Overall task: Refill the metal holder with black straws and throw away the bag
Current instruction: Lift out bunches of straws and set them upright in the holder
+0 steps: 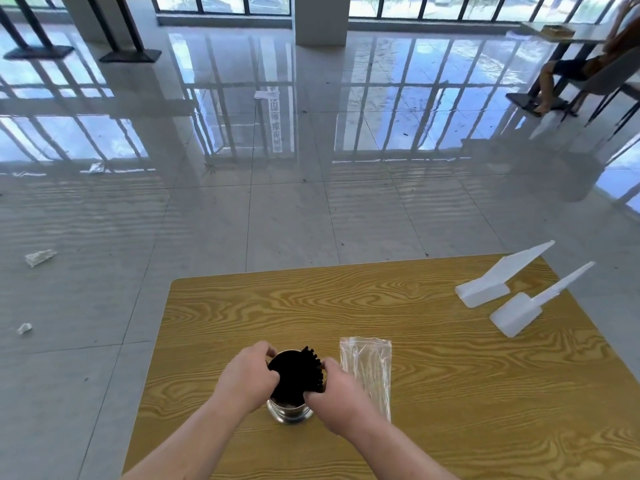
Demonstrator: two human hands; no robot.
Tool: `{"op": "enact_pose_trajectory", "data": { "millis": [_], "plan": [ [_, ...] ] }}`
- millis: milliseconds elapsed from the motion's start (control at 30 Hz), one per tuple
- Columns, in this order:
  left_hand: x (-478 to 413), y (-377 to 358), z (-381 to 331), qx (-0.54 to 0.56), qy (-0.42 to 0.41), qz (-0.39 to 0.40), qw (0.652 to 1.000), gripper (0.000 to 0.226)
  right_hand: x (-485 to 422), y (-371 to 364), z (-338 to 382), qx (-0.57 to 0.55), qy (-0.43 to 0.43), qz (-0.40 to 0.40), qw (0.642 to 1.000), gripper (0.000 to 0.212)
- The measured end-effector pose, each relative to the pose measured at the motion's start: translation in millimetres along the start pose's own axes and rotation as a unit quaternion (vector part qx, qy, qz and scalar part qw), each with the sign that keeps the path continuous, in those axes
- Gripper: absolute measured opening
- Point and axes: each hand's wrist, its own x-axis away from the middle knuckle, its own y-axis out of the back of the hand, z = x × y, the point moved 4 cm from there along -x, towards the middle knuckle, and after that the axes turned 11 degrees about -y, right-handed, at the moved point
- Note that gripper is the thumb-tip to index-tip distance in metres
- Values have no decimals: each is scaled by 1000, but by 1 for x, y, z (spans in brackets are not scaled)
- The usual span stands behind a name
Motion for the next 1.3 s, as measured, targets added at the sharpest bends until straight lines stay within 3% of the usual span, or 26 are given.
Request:
{"op": "enact_pose_trajectory", "data": {
  "millis": [167,367,567,967,1133,1300],
  "plan": [
    [9,-11,3,-29,20,25,999,14,-3,13,-5,-2,17,-28,999,34],
    [10,-20,-20,18,-54,16,998,38,-8,30,1,-16,75,-66,995,6],
    [14,-16,-26,60,-94,-26,993,16,-2,29,5,-49,95,-68,992,7],
    [23,-11,-25,88,-103,-84,987,8,13,43,7,-63,128,-84,986,25],
    [25,-4,-26,100,-107,-110,983,13,17,45,7,-88,122,-88,985,7],
    [27,2,-32,123,-113,-124,978,10,20,48,8,-88,137,-110,980,8]
  ]
}}
